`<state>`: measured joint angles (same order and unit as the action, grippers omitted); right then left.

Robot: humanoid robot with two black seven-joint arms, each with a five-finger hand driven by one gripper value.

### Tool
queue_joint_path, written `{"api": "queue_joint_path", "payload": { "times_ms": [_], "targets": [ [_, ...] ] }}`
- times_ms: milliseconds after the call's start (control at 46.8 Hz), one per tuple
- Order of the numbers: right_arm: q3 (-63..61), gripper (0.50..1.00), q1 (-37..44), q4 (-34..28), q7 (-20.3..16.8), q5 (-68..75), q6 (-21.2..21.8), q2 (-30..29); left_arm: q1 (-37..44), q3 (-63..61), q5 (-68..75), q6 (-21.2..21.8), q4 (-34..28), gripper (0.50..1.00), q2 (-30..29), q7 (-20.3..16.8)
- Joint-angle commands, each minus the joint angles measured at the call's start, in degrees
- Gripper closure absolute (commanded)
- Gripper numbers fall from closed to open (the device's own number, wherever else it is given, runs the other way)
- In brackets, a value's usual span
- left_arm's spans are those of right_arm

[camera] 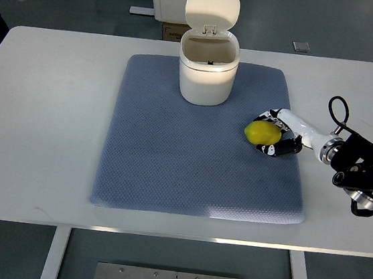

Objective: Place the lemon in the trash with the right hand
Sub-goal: 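Close the right hand's fingers around the lemon, then lift the lemon with the right hand and carry it toward the bin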

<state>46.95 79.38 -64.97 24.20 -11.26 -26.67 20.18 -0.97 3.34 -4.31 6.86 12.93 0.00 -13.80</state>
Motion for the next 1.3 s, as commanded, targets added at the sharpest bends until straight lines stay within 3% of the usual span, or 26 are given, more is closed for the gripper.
{"api": "queue_joint_path", "payload": {
  "times_ms": [0, 256, 363, 577, 705, 1026, 1282],
  "targets": [
    [-0.3, 1.0, 0.2, -0.1, 0.1, 1.1, 0.0, 0.1, 0.0, 0.0, 0.0, 0.0, 0.0, 0.5, 0.0, 0.0],
    [-0.6, 1.0, 0.5, -0.1, 1.3, 4.5, 0.2, 1.2, 0.0, -0.1, 0.0, 0.0, 0.0, 0.5, 0.0, 0.0],
    [-2.1, 1.0, 0.9, -0.1, 1.5, 4.5, 0.8, 4.9, 0.0, 0.0, 0.0, 0.0, 0.0, 0.5, 0.0, 0.0],
    [-14.2, 1.0, 0.2, 0.5, 1.2, 4.5, 6.7, 14.9, 0.0, 0.0, 0.0, 0.0, 0.0, 0.5, 0.0, 0.0],
    [-17.2, 1.0, 0.5, 2.1, 0.9, 4.5, 10.4, 17.9, 0.0, 0.0, 0.0, 0.0, 0.0, 0.5, 0.0, 0.0],
    [-17.7, 1.0, 3.2, 2.7, -1.8, 4.7, 11.6, 16.7, 0.0, -0.1, 0.0, 0.0, 0.0, 0.5, 0.0, 0.0],
    [-18.7, 1.0, 7.2, 4.0, -4.8, 7.1, 11.6, 10.1, 0.0, 0.0, 0.0, 0.0, 0.0, 0.5, 0.0, 0.0]
  ]
}}
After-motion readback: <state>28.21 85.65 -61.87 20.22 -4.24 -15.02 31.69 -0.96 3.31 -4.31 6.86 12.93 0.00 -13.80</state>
